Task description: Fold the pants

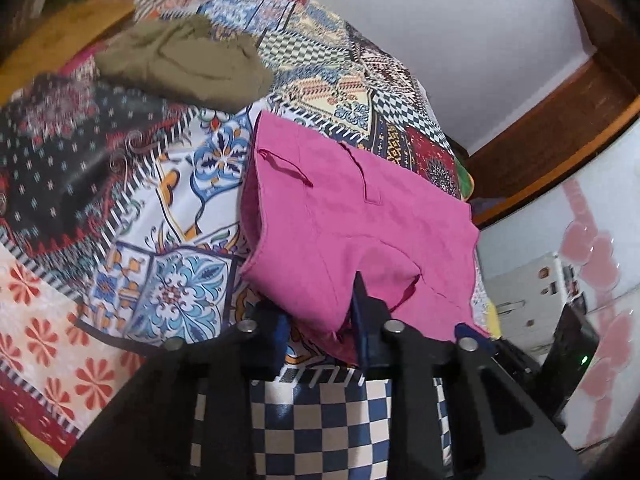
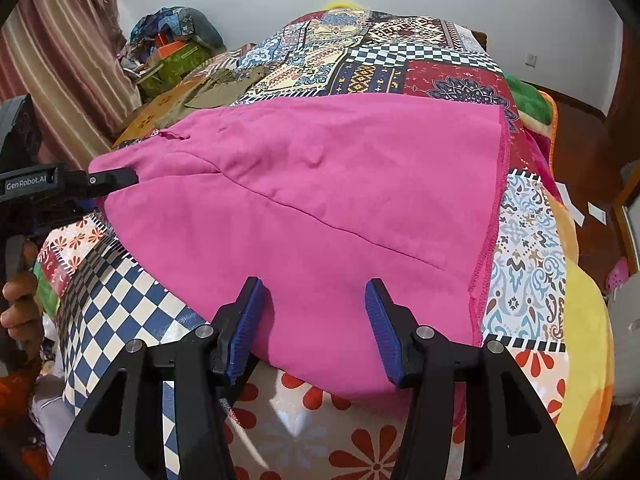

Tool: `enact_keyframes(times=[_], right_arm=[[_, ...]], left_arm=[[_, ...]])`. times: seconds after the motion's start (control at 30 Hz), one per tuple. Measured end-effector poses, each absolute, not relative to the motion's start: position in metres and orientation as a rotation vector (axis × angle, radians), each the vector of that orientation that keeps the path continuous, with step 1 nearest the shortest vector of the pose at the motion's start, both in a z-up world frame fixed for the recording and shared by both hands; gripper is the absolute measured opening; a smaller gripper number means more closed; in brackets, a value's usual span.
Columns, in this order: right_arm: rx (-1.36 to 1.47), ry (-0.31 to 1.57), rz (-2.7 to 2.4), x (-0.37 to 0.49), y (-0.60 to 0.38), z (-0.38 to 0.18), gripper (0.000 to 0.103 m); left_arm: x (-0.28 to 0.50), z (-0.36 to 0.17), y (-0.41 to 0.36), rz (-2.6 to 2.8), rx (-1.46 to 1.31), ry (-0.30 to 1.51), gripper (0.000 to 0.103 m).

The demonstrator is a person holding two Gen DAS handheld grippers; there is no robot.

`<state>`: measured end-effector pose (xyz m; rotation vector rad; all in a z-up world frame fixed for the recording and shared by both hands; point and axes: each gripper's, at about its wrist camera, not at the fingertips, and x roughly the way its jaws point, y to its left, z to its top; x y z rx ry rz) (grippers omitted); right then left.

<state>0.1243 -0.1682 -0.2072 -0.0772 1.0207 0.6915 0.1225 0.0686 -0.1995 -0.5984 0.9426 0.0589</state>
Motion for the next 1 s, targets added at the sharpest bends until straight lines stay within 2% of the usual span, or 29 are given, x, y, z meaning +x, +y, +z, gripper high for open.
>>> enact_keyframes(times=[0.27, 0.47, 0.6, 0.83, 1.0], right_arm=[[-0.135, 0.945, 0.734, 0.124, -0.152, -0.168, 0.049], [-0.129, 0.845, 0.847, 0.121, -0.097, -0.133, 0.049], [-0.154, 0.864, 0.903, 0.122, -0.051, -0.141, 0.049], [-0.252, 1.078, 0.986, 0.123, 0.018, -0.195, 0.049], [-0.338, 1.064, 0.993, 0.113, 0.026, -0.197, 0.049]], left_arm=[[0.096, -0.179, 0.073, 0.079, -0.475, 0.889, 0.021], [0.067, -0.174, 0.091, 0.141, -0.448, 0.867, 0.021], [0.050, -0.169, 0.097, 0.177, -0.406, 0.840, 0.021], [0.035, -0.174, 0.112, 0.196, -0.404, 0.840, 0.021], [0.035, -0.176, 0.114, 0.201, -0.401, 0.832, 0.021]])
